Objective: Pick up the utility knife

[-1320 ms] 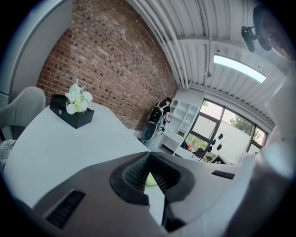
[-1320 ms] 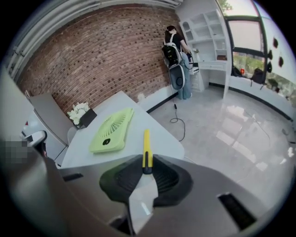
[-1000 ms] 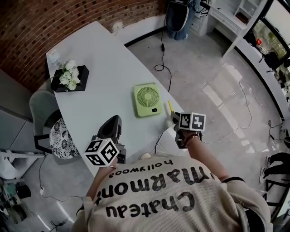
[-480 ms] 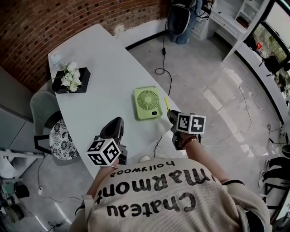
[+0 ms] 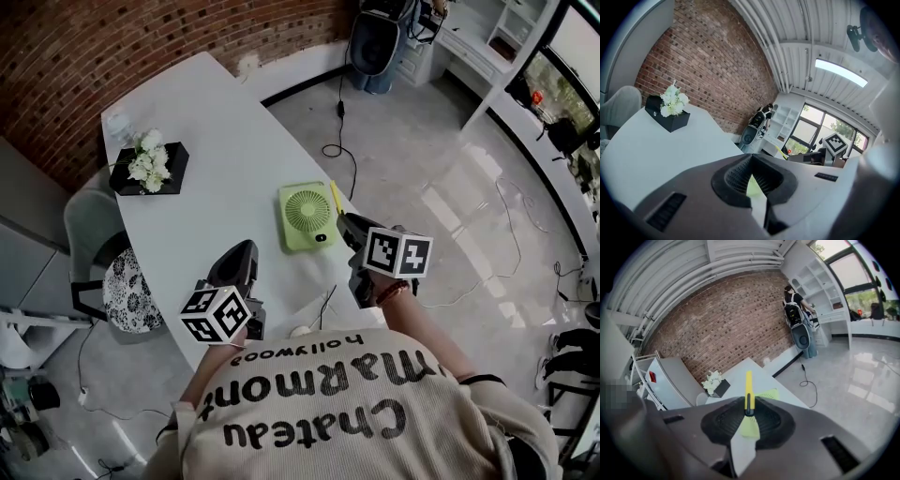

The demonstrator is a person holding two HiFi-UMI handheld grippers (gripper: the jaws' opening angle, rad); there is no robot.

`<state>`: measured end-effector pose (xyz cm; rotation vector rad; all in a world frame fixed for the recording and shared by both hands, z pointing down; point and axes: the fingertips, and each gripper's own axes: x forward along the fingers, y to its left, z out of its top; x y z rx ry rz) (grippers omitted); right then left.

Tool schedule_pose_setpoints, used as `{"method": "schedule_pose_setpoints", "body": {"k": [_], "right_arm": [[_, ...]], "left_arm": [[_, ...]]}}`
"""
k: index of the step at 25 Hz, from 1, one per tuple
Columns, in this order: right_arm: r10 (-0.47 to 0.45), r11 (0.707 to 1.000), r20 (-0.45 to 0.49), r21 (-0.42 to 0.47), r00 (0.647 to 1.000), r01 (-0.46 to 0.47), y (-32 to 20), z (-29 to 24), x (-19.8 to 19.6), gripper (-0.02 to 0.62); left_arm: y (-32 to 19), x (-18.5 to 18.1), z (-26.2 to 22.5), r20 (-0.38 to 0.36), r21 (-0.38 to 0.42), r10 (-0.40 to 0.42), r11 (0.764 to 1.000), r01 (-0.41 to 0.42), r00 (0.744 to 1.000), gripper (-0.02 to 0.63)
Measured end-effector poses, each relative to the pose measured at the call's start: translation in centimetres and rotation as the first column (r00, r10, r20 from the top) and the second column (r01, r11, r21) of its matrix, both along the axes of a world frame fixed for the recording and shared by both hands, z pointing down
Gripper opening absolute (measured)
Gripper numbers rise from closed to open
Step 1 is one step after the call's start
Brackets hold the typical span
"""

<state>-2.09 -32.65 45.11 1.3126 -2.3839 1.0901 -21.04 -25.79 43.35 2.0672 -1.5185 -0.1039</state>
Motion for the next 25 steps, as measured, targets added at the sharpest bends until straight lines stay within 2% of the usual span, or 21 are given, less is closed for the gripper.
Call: {"method": "schedule_pose_setpoints", "body": {"k": [7,15,20,25], "right_arm": [[-0.052,0.996,0.038,0.076,0.998,0.049,-0.6,-2.9,-1.9,0.067],[-0.108,0.978,0.005,0.18,0.994,0.105,-1.4,-4.3,-2.9,0.067],[-0.173,0.961,0.041,0.226,0.984,0.16,-1.5,-5.4,-4.1,0.067],[-0.241,0.944,0.04,0.242,0.97,0.225,-1.5,-5.9,-4.1,0.067]], "left_arm": [[-0.5,-0.3,-0.5,-0.013,0.012,-0.015,1.0,0.015,1.0,0.002],[-0.5,-0.5,-0.9,-0.007,0.021,-0.049,0.999,0.049,0.999,0.002],[-0.3,-0.8,-2.1,0.005,0.044,-0.094,0.995,0.093,0.996,0.0],[-0.1,-0.5,-2.9,0.008,0.051,-0.168,0.985,0.167,0.986,0.002]]}}
